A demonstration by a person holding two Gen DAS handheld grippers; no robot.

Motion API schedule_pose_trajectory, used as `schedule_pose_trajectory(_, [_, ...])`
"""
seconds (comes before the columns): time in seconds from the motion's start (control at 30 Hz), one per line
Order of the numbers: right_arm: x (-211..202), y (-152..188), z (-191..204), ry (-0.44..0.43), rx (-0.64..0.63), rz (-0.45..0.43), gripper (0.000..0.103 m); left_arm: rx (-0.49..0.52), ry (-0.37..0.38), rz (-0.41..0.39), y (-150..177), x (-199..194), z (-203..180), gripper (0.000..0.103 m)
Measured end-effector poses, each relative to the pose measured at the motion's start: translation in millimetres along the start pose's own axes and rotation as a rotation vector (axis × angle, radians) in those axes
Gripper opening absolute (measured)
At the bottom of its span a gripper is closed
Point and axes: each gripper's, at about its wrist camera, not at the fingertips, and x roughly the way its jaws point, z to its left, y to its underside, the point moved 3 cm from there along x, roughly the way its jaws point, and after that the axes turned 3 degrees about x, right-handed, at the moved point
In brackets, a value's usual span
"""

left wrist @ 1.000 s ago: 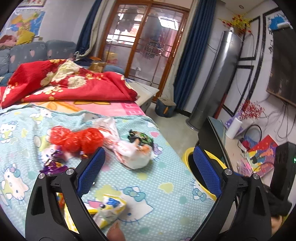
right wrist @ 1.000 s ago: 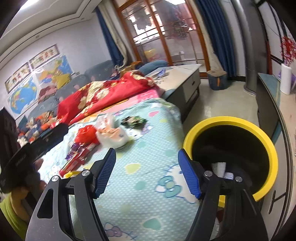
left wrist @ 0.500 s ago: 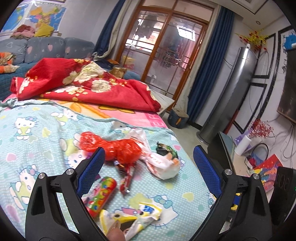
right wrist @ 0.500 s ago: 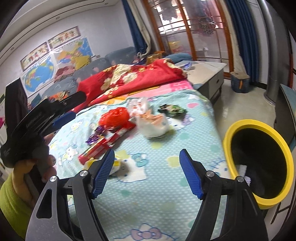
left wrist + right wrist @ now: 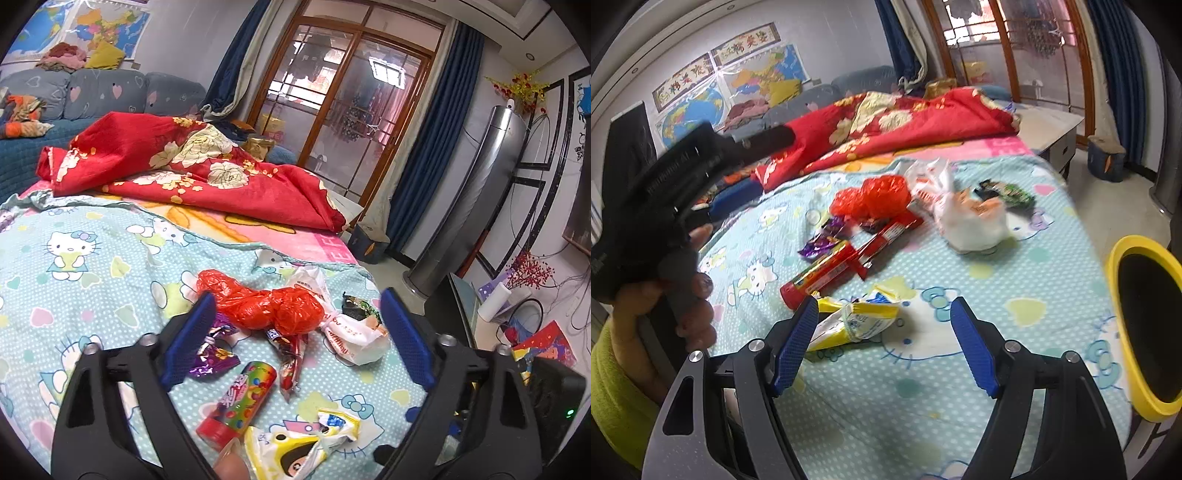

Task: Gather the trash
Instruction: 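Move both open tools back over the remaining trash on the bed, then grasp the yellow snack wrapper with the right tool while the left tool grasps the red plastic bag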

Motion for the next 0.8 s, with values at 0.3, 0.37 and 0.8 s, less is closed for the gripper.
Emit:
schedule_pose_trajectory(0.3, [34,0,3,-0.027,0.034,0.065,0.071,0.025,0.065,0.136,3,30,-3,0.062])
schedule_pose_trajectory(0.37, [41,0,3,-0.03,0.044,0.08,0.07,0.033,0.074,0.167,3,40,-4,0.062])
schedule_pose_trajectory(0.8, [65,8,0,-0.117,0.128,0.133,0.048,0.112,0.009,0.318,17,104,-13,0.036])
